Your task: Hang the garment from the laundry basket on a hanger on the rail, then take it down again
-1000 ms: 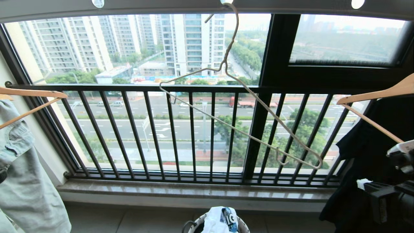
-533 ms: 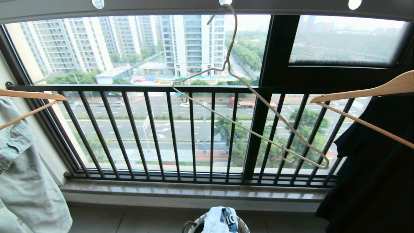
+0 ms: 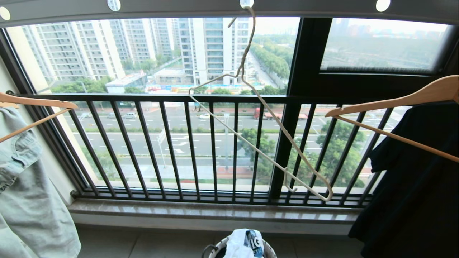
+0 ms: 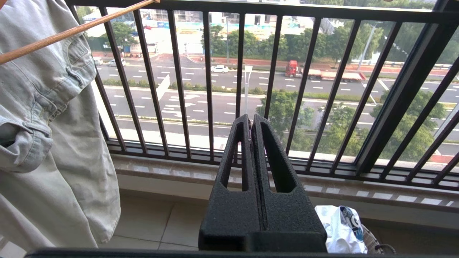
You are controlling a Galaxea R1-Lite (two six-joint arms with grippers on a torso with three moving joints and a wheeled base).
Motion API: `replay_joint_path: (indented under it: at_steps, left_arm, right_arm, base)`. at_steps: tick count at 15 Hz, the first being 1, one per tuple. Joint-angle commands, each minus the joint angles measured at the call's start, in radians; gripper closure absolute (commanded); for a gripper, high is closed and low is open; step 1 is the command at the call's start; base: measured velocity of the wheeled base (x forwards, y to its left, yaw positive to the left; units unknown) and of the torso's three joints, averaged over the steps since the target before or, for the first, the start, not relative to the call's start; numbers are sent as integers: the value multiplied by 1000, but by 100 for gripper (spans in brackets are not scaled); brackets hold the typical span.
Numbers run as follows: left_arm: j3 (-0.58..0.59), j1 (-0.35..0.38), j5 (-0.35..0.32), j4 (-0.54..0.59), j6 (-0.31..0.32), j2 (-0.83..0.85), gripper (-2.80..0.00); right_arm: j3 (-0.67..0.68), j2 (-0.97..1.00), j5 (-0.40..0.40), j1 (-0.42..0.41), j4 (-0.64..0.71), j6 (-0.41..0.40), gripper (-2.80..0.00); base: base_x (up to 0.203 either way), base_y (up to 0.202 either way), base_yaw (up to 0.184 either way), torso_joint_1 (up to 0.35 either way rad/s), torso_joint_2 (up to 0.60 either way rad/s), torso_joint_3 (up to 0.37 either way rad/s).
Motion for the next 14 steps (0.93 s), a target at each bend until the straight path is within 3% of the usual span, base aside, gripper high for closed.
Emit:
replay_joint_path:
  at_steps: [1, 3, 6, 10, 14]
  left_arm:
    - [75, 19, -54, 3, 24, -119, 0]
    - [152, 22, -76, -4, 80, -145, 0]
    - [259, 22, -104, -15, 105, -167, 0]
    - [427, 22, -136, -93, 198, -214, 0]
    - [429, 22, -134, -97, 195, -215, 0]
  right_arm:
    - [139, -137, 141, -9, -55, -6, 0]
    - [292, -210, 337, -11, -154, -8, 0]
    - [511, -254, 466, -12, -312, -6, 0]
    - [741, -263, 547, -12, -656, 7, 0]
    - [762, -265, 563, -12, -609, 1, 0]
  base:
    - [0, 0, 0, 0, 0, 0]
    - [0, 0, 0, 0, 0, 0]
    - [0, 0, 0, 0, 0, 0]
    - [0, 0, 0, 0, 0, 0]
    - [0, 0, 0, 0, 0, 0]
